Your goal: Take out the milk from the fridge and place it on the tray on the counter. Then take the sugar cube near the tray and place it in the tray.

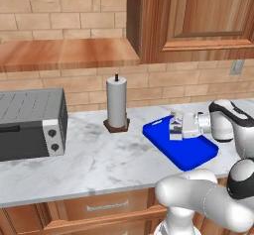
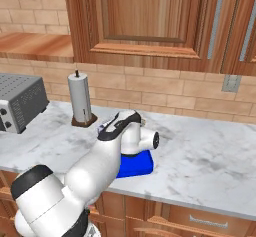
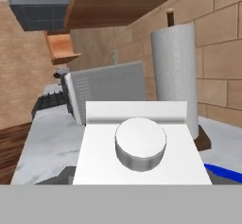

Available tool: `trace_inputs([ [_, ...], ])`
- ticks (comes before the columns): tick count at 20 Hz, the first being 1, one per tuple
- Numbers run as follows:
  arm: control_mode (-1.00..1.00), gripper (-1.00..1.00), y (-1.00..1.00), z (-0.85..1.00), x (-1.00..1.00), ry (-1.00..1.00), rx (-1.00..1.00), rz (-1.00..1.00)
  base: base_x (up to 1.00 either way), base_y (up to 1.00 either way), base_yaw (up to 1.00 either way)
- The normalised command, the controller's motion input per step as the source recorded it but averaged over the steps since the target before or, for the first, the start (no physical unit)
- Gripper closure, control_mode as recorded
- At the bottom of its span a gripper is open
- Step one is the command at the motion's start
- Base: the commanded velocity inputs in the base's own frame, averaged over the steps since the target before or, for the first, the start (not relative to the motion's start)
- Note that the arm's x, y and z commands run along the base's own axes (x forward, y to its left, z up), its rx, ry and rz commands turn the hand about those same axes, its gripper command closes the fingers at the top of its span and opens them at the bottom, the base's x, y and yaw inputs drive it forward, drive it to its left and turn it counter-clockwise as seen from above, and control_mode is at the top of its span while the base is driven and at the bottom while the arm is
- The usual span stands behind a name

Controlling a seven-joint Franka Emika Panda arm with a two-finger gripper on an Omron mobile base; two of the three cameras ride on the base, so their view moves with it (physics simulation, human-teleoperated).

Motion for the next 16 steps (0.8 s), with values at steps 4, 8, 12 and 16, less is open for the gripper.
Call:
trace_inputs([
  [4, -1.0, 1.0, 0.03, -0.17, 0.44, 0.0, 0.0, 0.0, 0.0, 0.0, 0.0],
  [8, -1.0, 1.0, 0.07, -0.24, 0.36, 0.0, 0.0, 0.0, 0.0, 0.0, 0.0],
  [12, -1.0, 1.0, 0.05, -0.27, 0.43, 0.0, 0.0, 0.0, 0.0, 0.0, 0.0],
  [16, -1.0, 1.0, 0.05, -0.32, 0.46, 0.0, 0.0, 0.0, 0.0, 0.0, 0.0],
])
